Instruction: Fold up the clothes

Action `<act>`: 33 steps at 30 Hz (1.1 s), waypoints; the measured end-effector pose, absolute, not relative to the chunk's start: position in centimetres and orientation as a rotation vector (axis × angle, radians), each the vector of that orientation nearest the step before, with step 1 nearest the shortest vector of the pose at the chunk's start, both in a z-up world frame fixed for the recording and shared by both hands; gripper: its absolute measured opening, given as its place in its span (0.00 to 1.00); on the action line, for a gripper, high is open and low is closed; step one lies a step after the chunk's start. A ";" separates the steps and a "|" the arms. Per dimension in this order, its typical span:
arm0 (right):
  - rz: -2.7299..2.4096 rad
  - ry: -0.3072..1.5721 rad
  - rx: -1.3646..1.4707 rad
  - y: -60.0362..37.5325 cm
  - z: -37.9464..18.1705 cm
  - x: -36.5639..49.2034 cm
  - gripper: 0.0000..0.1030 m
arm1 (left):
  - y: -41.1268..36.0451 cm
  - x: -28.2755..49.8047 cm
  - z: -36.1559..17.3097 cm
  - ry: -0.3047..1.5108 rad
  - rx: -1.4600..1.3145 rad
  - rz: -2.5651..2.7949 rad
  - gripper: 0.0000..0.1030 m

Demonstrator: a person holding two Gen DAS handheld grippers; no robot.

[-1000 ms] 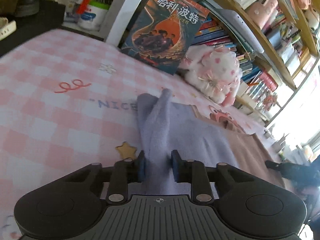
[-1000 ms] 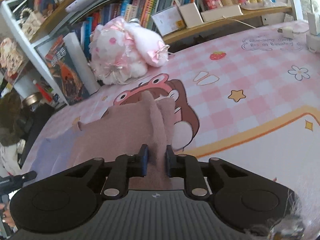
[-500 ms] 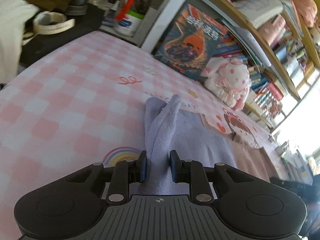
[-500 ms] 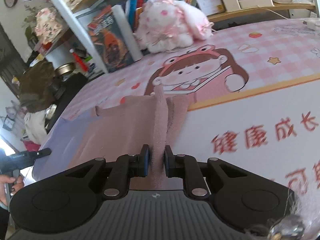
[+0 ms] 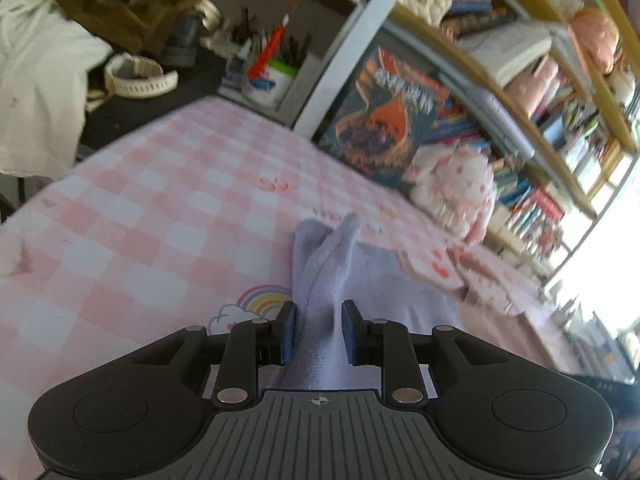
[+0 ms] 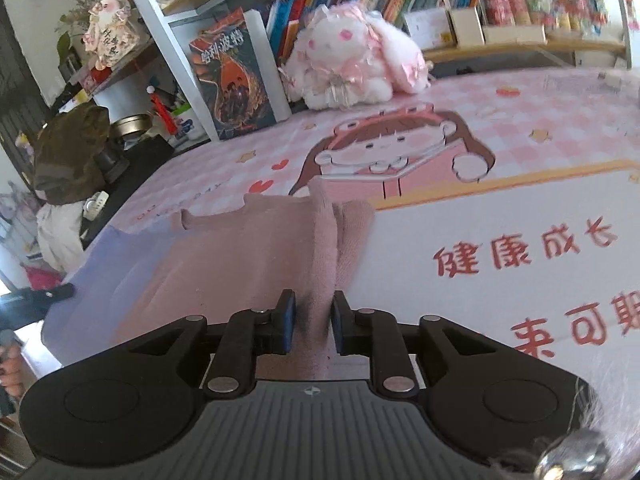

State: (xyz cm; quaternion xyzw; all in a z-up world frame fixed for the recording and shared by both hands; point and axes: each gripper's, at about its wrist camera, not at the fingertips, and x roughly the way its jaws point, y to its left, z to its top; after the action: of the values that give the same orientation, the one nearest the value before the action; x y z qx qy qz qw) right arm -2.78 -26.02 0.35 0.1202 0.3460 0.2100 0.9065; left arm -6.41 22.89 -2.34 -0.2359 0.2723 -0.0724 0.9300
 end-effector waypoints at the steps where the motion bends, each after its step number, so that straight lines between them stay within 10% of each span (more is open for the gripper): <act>1: 0.428 0.699 0.241 -26.0 0.5 -3.3 0.19 | 22.9 -7.0 -2.1 0.545 -0.483 -0.140 0.25; 18: 0.350 0.509 -0.068 -23.6 1.6 -12.4 0.53 | 20.0 -16.2 -1.0 0.476 -0.423 -0.047 0.76; 33: 0.371 0.504 -0.068 -22.1 0.7 -10.4 0.54 | 20.8 -15.8 -2.6 0.593 -0.564 0.012 0.83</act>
State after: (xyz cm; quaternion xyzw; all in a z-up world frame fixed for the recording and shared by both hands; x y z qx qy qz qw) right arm -10.38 -22.14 0.66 -0.0332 0.2480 0.1826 0.9508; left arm -15.77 20.81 -2.59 -0.2742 0.2881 0.0058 0.9175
